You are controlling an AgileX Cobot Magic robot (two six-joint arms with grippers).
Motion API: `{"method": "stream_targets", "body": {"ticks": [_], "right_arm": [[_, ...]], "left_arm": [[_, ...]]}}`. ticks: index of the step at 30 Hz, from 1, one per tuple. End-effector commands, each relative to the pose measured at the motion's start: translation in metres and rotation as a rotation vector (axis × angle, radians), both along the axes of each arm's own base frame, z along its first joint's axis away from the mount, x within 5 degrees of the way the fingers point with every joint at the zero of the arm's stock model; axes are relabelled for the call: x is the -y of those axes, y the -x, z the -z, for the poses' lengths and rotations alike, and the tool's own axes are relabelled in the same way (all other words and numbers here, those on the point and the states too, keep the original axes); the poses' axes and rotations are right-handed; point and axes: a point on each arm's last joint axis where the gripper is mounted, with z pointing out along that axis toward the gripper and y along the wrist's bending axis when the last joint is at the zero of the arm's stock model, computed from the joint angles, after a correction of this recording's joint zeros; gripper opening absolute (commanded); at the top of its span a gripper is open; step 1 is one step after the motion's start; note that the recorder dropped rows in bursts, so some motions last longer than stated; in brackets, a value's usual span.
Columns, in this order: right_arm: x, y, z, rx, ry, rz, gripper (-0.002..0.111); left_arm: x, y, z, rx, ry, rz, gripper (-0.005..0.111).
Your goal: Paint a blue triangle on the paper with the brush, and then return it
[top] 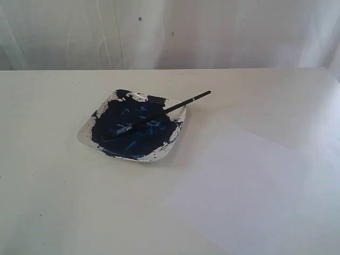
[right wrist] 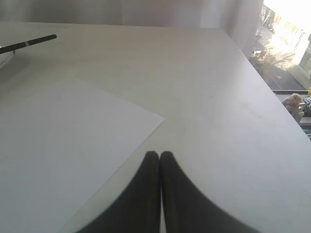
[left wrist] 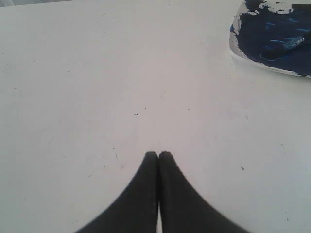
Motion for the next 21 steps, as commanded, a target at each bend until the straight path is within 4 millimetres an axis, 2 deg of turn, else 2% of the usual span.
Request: {"method": "stream_targets", "body": {"ticks": [1,14,21], "right_arm": [[0.0,0.0,-0.001,0.011,-0.002,-0.006,0.0],[-0.001,0.0,-0.002,0.031,-0.016,-0.008,0.0],[-0.011,-0.001,-0.039,0.404,-0.231,-0.107,0.0]], "left_arm": [[0.001,0.0,0.001,0.001,0.01,0.007,0.0],[0.001,0.0,0.001,0.001,0.01,0.007,0.0],[0.001,0.0,0.001,0.001,0.01,0.007,0.0]]}}
